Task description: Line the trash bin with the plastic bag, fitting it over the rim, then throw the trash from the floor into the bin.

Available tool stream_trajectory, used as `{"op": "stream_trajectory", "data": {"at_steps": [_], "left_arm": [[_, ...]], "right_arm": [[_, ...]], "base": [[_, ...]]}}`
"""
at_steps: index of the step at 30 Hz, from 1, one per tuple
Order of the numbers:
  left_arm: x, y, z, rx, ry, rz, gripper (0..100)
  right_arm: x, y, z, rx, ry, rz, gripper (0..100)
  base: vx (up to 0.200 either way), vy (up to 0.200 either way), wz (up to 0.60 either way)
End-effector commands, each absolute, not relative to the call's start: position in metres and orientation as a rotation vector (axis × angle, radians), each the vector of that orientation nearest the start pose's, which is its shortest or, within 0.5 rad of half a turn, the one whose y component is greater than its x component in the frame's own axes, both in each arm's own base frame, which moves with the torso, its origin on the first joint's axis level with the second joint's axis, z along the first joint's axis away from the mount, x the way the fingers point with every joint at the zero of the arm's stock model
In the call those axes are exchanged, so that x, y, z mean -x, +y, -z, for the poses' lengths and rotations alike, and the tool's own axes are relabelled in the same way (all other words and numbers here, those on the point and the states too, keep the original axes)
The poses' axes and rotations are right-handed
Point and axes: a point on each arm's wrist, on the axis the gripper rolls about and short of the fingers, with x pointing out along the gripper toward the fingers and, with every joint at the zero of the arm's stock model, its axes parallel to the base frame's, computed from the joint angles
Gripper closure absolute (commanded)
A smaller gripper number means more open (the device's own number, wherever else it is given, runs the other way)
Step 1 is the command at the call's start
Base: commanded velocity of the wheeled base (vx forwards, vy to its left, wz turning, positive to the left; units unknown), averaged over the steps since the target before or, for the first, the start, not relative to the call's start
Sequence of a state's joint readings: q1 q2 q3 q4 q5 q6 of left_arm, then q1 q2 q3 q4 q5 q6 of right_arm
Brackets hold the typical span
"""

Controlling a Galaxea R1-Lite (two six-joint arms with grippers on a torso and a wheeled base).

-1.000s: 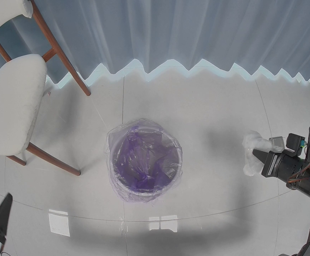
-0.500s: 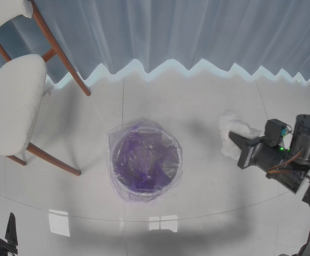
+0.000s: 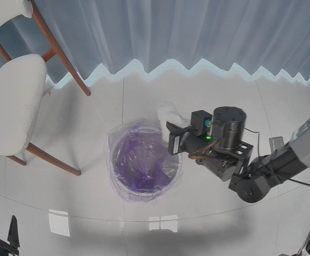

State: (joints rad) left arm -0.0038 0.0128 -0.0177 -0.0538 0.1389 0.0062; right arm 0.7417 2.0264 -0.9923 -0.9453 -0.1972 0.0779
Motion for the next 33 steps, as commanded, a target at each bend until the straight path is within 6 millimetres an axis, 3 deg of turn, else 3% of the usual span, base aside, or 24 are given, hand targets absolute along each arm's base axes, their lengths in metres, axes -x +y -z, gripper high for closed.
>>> {"op": "stream_trajectory", "data": {"at_steps": [1,5,13,20,21,25,29,30,32,33], "left_arm": [[0.024,0.007,-0.081,0.01,-0.053,-0.313,0],[0.023,0.007,-0.081,-0.008,-0.047,-0.286,0],[0.023,0.0,-0.08,-0.063,-0.031,0.004,0],[0.022,0.002,-0.081,-0.015,-0.044,-0.071,0],[0.022,0.002,-0.081,-0.007,-0.043,-0.074,0],[0.023,0.002,-0.081,-0.004,-0.044,-0.077,0],[0.023,0.002,-0.081,-0.006,-0.044,-0.077,0],[0.023,0.002,-0.081,-0.016,-0.045,-0.079,0],[0.023,0.002,-0.081,-0.019,-0.044,-0.082,0],[0.023,0.002,-0.081,-0.019,-0.044,-0.082,0]], "right_arm": [[-0.31,0.32,-0.086,-0.002,0.146,-0.603,100],[-0.311,0.331,-0.068,-0.001,0.148,-0.617,100],[-0.326,0.341,-0.046,-0.003,0.146,-0.604,100],[-0.341,0.336,-0.041,-0.012,0.137,-0.551,100],[-0.343,0.335,-0.039,-0.014,0.141,-0.537,0],[-0.344,0.334,-0.04,-0.033,0.14,-0.51,0],[-0.341,0.332,-0.055,-0.056,0.119,-0.5,0],[-0.335,0.329,-0.081,-0.077,0.081,-0.476,0],[-0.326,0.321,-0.111,-0.099,0.043,-0.46,0],[-0.314,0.308,-0.142,-0.122,0.007,-0.447,0]], "base": [[0.0,0.0,0.0],[0.0,0.0,0.0],[0.0,0.0,0.0],[0.0,0.0,0.0],[0.0,0.0,0.0],[0.0,0.0,0.0],[0.0,0.0,0.0],[0.0,0.0,0.0],[0.0,0.0,0.0],[0.0,0.0,0.0]]}}
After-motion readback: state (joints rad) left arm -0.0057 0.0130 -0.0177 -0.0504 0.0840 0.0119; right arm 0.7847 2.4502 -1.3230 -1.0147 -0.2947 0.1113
